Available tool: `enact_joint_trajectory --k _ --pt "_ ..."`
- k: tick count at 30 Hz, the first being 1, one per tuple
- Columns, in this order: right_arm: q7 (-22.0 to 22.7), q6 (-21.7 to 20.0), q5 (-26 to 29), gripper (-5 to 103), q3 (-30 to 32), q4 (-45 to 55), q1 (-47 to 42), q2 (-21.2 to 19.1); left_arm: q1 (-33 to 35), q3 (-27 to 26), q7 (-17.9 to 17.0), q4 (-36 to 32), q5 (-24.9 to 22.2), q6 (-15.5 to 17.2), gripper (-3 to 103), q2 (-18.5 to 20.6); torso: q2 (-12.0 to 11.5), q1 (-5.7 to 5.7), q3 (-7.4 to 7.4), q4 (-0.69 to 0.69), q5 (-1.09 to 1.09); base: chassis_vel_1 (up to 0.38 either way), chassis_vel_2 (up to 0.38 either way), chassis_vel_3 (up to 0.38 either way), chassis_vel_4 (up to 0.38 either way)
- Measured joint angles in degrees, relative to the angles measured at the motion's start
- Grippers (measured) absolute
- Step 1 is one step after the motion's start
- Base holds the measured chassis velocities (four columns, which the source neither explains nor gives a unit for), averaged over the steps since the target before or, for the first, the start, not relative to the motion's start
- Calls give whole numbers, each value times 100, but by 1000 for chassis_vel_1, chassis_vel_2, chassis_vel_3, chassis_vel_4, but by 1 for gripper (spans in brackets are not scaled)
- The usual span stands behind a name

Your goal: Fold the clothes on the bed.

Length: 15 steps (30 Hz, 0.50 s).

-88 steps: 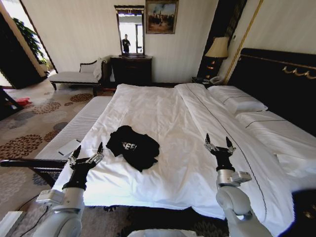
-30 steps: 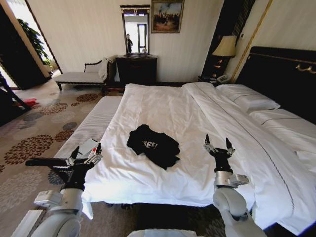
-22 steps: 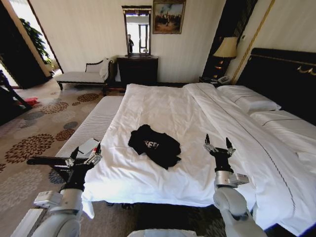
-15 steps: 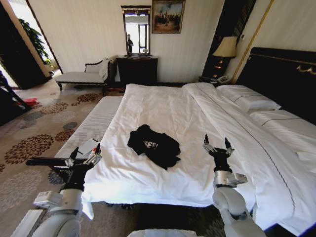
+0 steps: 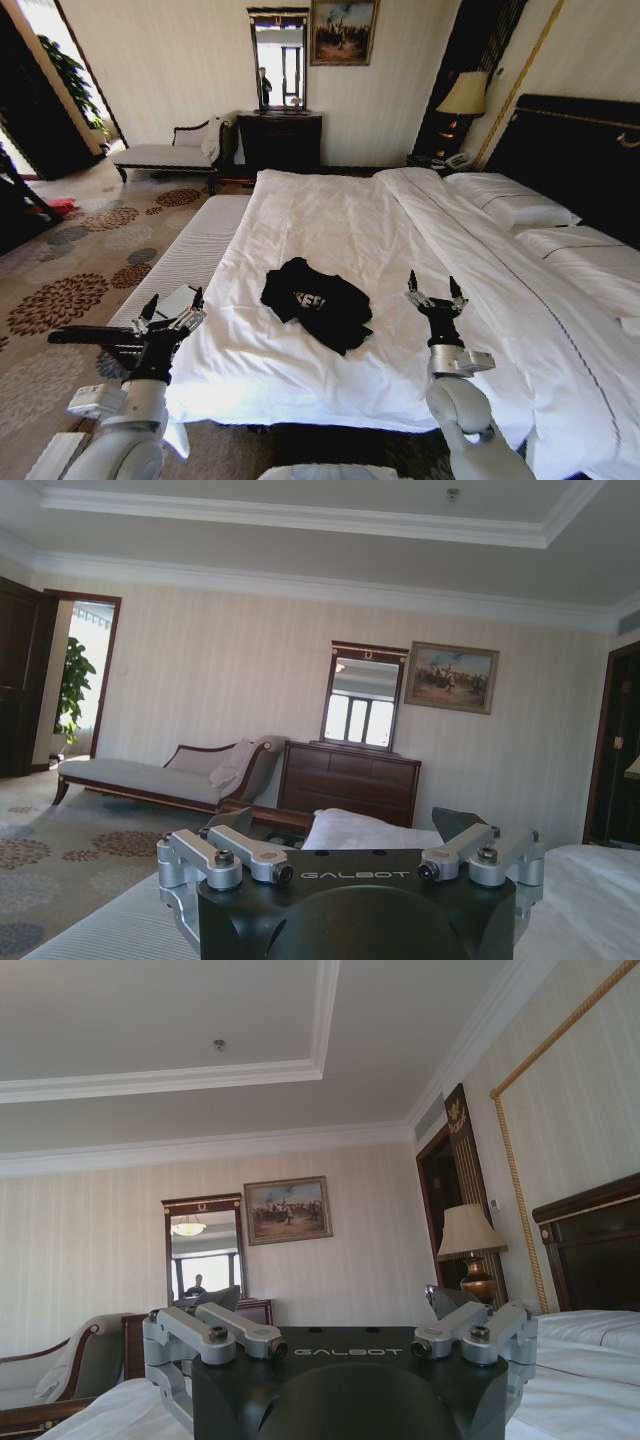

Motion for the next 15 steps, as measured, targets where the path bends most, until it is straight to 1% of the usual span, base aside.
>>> enact_joint_trajectory --k 15 --pt "23 -76 -197 100 -192 -181 120 28 -57 -20 -10 76 -20 3 100 37 0 1 1 0 -1 0 0 0 0"
